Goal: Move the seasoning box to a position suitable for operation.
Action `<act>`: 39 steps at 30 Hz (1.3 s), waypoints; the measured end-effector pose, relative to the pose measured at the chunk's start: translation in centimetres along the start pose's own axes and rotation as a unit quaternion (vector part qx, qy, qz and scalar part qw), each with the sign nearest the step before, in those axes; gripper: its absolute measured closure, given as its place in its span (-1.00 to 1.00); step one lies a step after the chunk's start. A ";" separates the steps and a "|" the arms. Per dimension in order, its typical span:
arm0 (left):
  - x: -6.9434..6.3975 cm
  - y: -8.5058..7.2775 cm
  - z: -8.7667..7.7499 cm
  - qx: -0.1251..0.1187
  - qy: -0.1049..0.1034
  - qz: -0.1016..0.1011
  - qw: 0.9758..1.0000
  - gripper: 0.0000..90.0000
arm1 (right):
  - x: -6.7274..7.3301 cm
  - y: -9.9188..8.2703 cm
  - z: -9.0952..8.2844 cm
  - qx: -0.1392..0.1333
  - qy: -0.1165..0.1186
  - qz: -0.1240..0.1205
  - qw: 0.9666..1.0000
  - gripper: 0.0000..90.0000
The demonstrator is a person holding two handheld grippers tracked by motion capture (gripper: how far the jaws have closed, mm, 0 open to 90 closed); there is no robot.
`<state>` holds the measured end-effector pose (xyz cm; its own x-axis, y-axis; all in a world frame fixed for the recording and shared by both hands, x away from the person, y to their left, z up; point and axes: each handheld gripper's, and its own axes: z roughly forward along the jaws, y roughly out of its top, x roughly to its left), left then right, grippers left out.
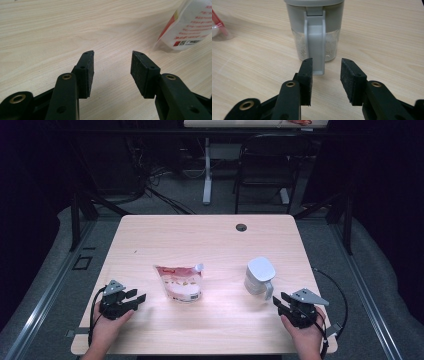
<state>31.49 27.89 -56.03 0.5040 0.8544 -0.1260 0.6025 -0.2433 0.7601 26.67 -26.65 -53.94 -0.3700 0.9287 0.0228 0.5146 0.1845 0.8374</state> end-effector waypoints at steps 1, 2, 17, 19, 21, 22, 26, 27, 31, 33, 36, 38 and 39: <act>0.0 0.0 -0.1 0.004 -0.002 0.000 1.000 0.19 | 0.1 0.0 -0.1 0.001 0.000 -0.003 1.000 0.34; 0.1 0.0 -0.1 0.001 -0.002 0.001 1.000 0.19 | 0.2 0.0 -0.1 0.000 0.002 -0.003 1.000 0.34; 0.2 -0.2 0.0 0.003 0.000 -0.004 1.000 0.15 | 1.1 0.3 0.8 0.000 0.014 -0.032 0.999 0.22; 0.1 -0.2 -0.1 0.004 0.000 -0.005 1.000 0.14 | 1.2 0.4 1.0 0.000 0.013 -0.034 0.999 0.22; 0.2 -0.2 0.1 0.003 0.004 -0.006 1.000 0.13 | 1.3 0.7 1.6 0.000 0.003 -0.038 0.999 0.20; 0.2 -0.2 0.1 0.003 0.004 -0.006 1.000 0.13 | 1.3 0.7 1.6 0.000 0.003 -0.038 0.999 0.20; 0.3 -0.2 0.1 0.008 0.004 -0.010 1.000 0.13 | 1.4 1.2 2.7 -0.003 -0.020 -0.036 0.999 0.14; 0.3 -0.2 0.1 0.007 0.003 -0.012 1.000 0.13 | 1.4 1.2 2.7 -0.003 -0.020 -0.036 0.999 0.14; 0.4 -0.2 0.0 0.003 0.002 -0.013 1.000 0.13 | 1.4 1.5 3.2 -0.006 -0.033 -0.031 0.999 0.15; 0.4 -0.3 -0.1 0.001 0.002 -0.015 1.000 0.13 | 1.4 1.6 3.2 -0.010 -0.038 -0.025 0.999 0.17; 0.5 -0.3 -0.1 0.003 0.004 -0.016 1.000 0.13 | 1.1 1.5 3.1 -0.013 -0.034 -0.017 0.999 0.16; 0.5 -0.3 -0.1 0.001 0.005 -0.019 1.000 0.12 | 1.1 1.5 3.0 -0.011 -0.037 -0.017 0.999 0.18; 0.5 -0.3 -0.1 0.001 0.005 -0.019 1.000 0.12 | 1.0 1.4 3.0 -0.013 -0.039 -0.016 0.999 0.18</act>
<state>31.52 28.42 -56.27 0.4756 0.8671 -0.1483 0.6216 -0.2120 0.7541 29.36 -24.45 -54.36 -0.3245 0.9447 -0.0466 0.4822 0.2076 0.8511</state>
